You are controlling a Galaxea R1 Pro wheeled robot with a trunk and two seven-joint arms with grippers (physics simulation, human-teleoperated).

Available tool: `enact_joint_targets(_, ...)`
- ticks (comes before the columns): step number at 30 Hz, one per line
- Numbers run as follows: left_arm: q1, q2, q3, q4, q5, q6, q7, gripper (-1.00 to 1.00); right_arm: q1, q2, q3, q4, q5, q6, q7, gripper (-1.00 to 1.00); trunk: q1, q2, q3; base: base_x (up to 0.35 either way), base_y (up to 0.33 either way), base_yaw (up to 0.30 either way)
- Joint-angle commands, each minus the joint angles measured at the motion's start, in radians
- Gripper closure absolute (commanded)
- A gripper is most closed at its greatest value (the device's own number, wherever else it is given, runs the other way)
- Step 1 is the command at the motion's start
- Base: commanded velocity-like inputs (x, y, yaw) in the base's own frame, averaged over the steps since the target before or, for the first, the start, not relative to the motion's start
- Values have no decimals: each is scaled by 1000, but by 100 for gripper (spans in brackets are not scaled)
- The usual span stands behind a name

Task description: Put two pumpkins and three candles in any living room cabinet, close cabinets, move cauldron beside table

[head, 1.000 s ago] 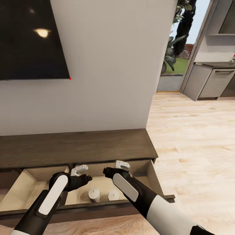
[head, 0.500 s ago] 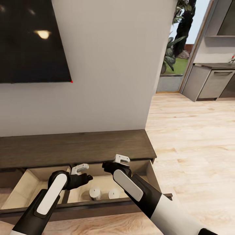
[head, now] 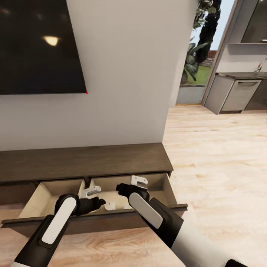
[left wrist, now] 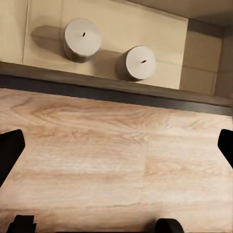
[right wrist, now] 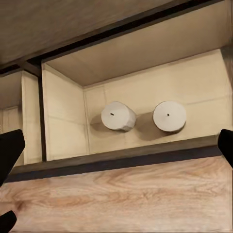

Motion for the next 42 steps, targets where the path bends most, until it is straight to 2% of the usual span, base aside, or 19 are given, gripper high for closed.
enact_joint_targets(1, -1, 1, -2, -1, 10, 1, 10, -100, -1, 0, 1, 0, -4, 3, -6, -100, -5, 7, 3, -338, 0, -124)
enact_joint_targets(13, -1, 1, 0, -1, 10, 1, 10, -100, -1, 0, 0, 2, -4, -3, -3, -100, -51, 91, 49, -321, 44, -250)
enact_joint_targets(20, -1, 1, 0, -1, 10, 1, 10, -100, -1, 0, 0, 23, -1, -5, -3, -100, -77, 140, 75, -85, 34, -243)
enact_joint_targets(29, -1, 1, 0, -1, 10, 1, 10, -100, -1, 1, -1, 28, -1, -3, -4, -100, -77, 140, 77, -1, 0, -29)
enact_joint_targets(42, -1, 1, 0, -1, 10, 1, 10, -100, -1, -1, -3, 30, -2, -7, -6, -100, -77, 140, 89, -59, 36, -235)
